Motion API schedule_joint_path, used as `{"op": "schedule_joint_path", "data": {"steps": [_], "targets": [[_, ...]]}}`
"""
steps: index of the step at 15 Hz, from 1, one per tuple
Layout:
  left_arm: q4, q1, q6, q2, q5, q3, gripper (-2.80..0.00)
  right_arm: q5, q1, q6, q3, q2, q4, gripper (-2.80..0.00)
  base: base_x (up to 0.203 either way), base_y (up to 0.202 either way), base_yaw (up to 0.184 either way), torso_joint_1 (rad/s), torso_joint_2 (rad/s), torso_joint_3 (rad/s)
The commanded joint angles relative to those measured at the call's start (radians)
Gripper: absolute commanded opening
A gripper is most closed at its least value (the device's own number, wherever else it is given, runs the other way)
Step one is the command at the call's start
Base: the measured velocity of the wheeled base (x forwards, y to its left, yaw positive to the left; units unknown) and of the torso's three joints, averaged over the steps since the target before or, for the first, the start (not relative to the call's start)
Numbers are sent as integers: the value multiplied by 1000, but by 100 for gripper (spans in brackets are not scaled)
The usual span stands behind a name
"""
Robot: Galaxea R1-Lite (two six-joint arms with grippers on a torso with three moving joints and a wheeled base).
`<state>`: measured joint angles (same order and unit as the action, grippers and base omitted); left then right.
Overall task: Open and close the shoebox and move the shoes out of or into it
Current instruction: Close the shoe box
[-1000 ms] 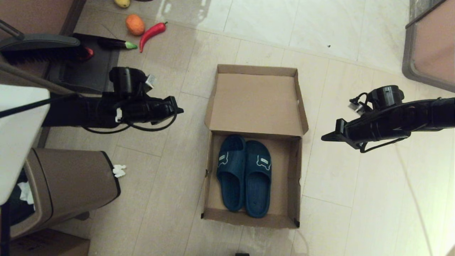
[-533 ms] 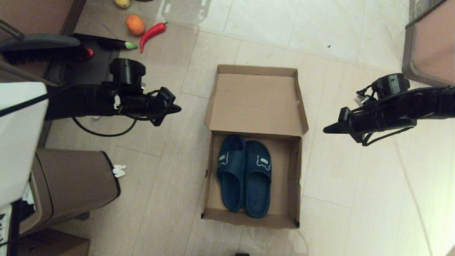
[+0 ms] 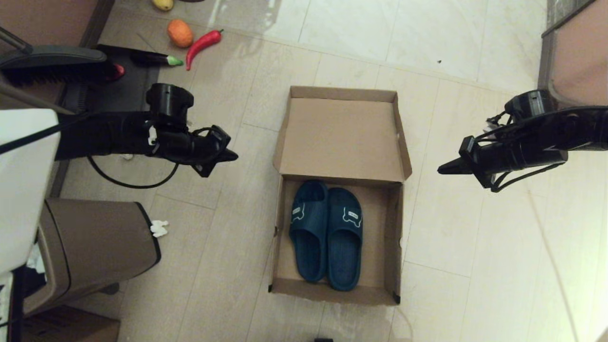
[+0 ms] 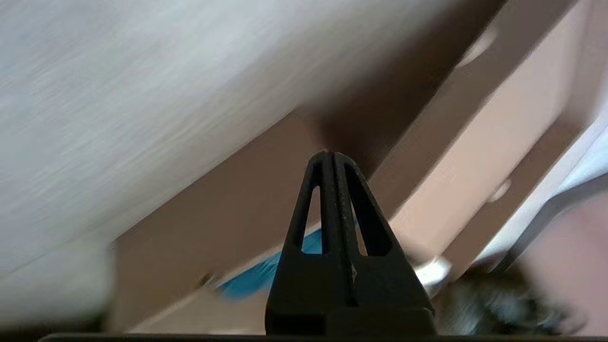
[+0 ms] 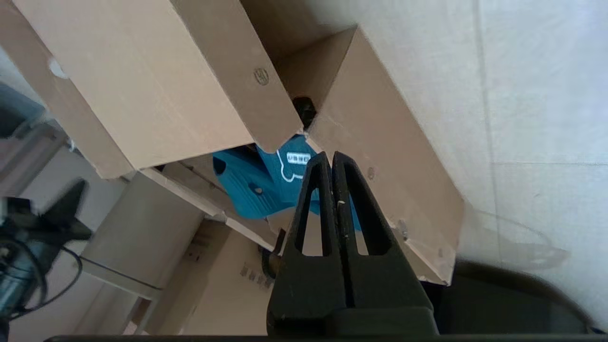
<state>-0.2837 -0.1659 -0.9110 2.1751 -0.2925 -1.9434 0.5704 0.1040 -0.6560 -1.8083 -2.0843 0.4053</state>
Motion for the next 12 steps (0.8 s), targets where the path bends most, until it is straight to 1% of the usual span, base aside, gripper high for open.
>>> {"op": "schedule_joint_path", "data": {"steps": [1,2,3,4,6,7,8,9,10,11,12], "targets": [[-51,13,99,-25,-183,0,-280,3,19,0,8,46,10,-280,0,0,0,0,0,0],[-58,21,157,-22,-258,-1,-280,3,32,4,8,56,16,-280,0,0,0,0,0,0],[-54,25,192,-4,-292,-2,-280,3,38,8,1,48,17,-280,0,0,0,0,0,0],[-40,26,209,26,-294,-2,-280,3,42,25,-10,26,17,-280,0,0,0,0,0,0],[51,39,226,69,-301,-1,-280,3,46,69,-82,-48,16,-280,0,0,0,0,0,0],[115,41,227,90,-314,0,-280,4,50,77,-134,-91,13,-280,0,0,0,0,0,0],[172,40,226,101,-341,0,-280,16,56,81,-158,-112,-18,-280,0,0,0,0,0,0],[193,37,227,105,-375,0,-280,47,58,77,-157,-119,-50,-280,0,0,0,0,0,0],[208,29,228,119,-400,-1,-280,99,58,70,-157,-132,-58,-280,0,0,0,0,0,0],[243,11,230,133,-402,0,-280,156,59,63,-157,-148,-67,-280,0,0,0,0,0,0],[286,-3,238,155,-392,5,-280,183,58,58,-157,-168,-78,-280,0,0,0,0,0,0]]}}
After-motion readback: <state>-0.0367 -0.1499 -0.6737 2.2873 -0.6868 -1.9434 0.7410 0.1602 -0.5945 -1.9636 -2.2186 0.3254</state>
